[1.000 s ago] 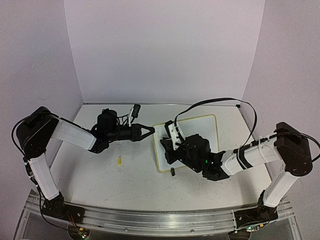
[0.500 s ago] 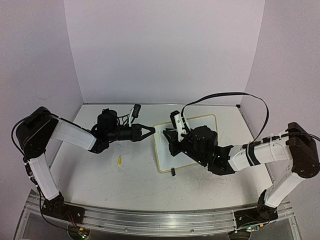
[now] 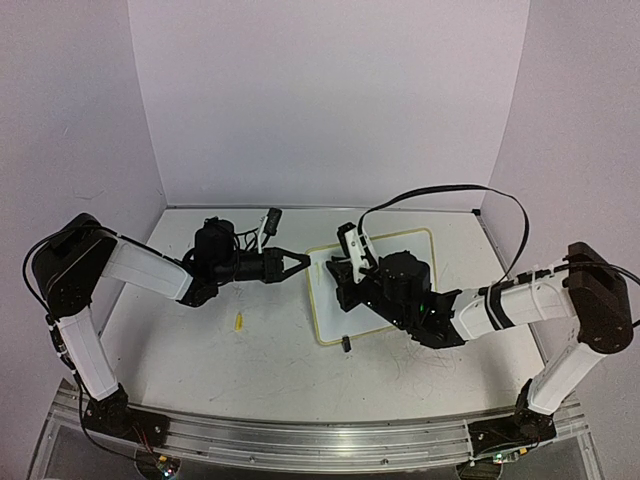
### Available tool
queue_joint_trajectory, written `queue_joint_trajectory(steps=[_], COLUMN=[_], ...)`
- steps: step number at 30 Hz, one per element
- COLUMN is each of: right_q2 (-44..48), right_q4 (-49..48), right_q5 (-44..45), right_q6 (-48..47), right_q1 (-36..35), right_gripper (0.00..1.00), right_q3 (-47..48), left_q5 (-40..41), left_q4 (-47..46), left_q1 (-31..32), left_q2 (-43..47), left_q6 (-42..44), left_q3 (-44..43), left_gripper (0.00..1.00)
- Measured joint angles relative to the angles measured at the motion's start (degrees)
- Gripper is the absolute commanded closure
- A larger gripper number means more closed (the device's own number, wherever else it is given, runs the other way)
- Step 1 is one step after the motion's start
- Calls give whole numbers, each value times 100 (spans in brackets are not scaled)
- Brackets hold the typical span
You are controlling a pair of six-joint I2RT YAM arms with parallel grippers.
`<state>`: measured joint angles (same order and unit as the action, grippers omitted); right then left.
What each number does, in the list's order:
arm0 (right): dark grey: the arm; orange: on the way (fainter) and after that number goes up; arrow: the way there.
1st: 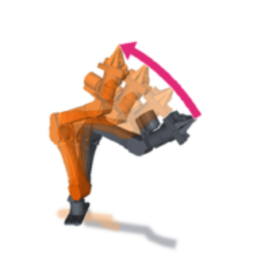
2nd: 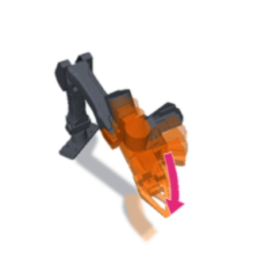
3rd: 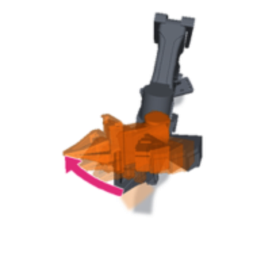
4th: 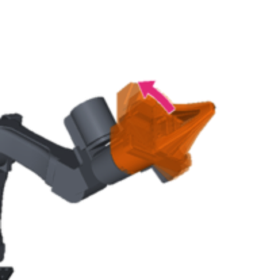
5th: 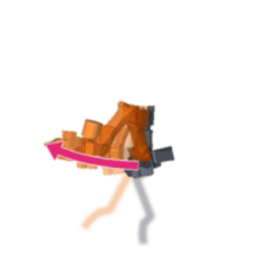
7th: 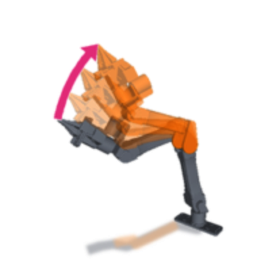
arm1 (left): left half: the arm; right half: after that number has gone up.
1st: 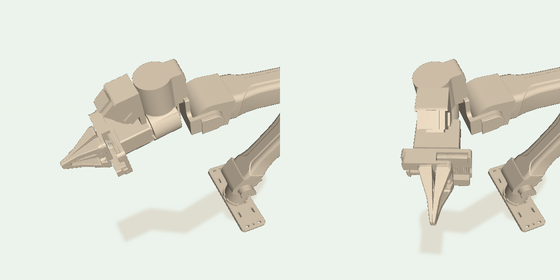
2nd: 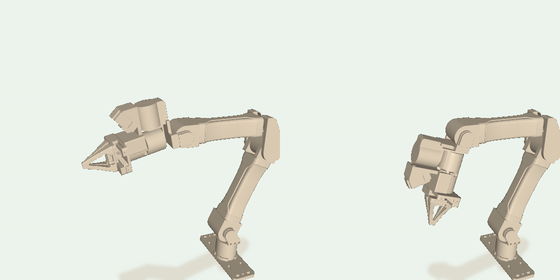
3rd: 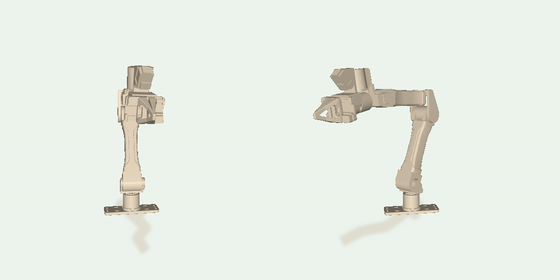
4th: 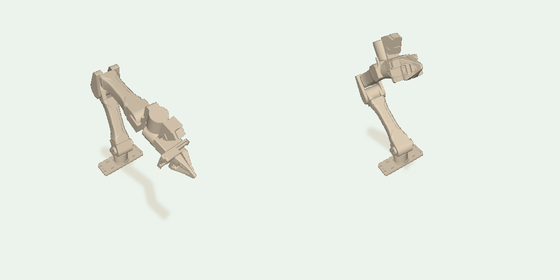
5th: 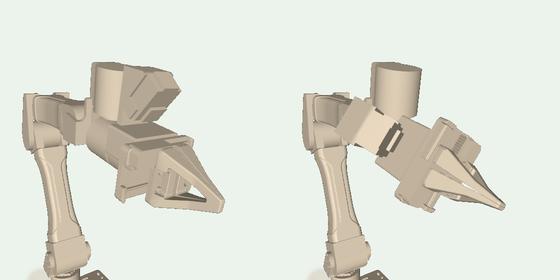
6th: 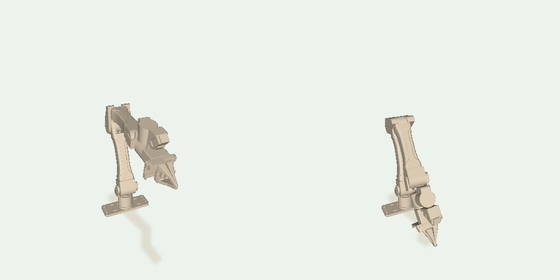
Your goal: Write a sentence on the whiteboard
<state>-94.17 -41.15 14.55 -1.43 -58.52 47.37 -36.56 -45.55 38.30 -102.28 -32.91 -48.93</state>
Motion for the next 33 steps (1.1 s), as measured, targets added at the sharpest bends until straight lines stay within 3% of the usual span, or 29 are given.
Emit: queue_joint_trajectory(steps=[33], right_q2=[-158], right_q4=[-56], right_q5=[255], right_q6=[274], right_q1=[-112], right_gripper=[100], right_q3=[34], left_q5=[-32], left_q4=[3], left_q1=[-5], left_q2=[2], left_q6=[-7], left_q3=[0], left_gripper=[100])
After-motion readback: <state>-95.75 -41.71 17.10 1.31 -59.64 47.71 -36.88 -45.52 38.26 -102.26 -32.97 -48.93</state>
